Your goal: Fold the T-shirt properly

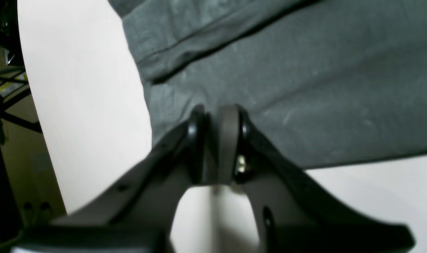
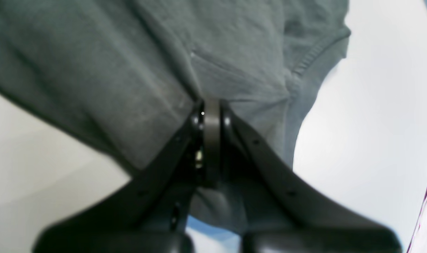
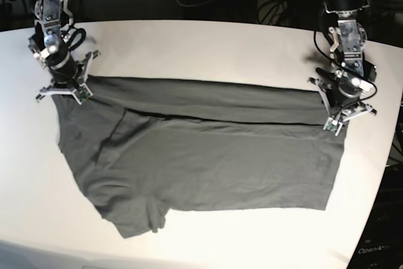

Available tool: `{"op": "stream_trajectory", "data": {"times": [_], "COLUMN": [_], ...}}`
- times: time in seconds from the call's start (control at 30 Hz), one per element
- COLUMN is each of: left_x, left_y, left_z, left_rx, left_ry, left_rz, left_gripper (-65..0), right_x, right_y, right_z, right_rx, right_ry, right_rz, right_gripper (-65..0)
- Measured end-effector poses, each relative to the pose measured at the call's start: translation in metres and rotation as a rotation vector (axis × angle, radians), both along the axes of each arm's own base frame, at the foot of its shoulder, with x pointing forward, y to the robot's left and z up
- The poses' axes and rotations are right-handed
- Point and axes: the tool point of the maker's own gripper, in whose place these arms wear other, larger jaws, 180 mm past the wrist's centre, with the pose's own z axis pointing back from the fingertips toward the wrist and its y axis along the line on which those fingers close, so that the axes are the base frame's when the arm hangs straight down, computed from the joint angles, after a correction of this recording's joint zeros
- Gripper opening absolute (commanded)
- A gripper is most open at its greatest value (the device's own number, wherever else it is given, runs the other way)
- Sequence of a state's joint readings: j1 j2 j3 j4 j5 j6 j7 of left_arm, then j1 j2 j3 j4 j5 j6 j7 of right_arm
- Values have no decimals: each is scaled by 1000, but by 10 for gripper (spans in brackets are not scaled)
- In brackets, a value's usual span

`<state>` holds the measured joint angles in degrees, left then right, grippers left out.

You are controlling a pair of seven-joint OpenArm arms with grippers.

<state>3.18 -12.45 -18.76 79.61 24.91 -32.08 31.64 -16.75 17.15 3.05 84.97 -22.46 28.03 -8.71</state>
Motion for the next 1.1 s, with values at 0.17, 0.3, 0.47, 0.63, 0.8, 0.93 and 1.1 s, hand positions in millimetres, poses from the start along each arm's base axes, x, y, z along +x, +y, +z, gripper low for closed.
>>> {"op": "stream_trajectory", "data": {"times": [0.17,0.3,0.47,0.63,0.8,0.93,1.1], "left_x": [-18,-36,-60,-68,-74,-81,-85], "left_y": [-5,-5,-11,-10,-11,-6,-5], "left_z": [-1,-1,0,1,-1,0,-1], "left_rx": [14,33,51,64,60,41,39], "left_ry": [7,35,64,86,80,68,71], "left_rz": [-3,-4,-9,-10,-16,5,8], "left_gripper": [-567,-567,-567,-567,-567,-567,-567], "right_x": [-16,-22,-31,-42,-53,-66,-80], "right_y": [-1,-2,-4,-6,-6,-7,-5], "right_z": [-1,-1,-2,-4,-6,-4,-3], "right_rx": [-18,-14,-1,10,13,40,55], "right_ry": [24,23,23,24,27,16,23], "right_rz": [4,1,-5,-18,-20,-52,-72], "right_gripper": [-646,-646,-646,-646,-646,-646,-646]}}
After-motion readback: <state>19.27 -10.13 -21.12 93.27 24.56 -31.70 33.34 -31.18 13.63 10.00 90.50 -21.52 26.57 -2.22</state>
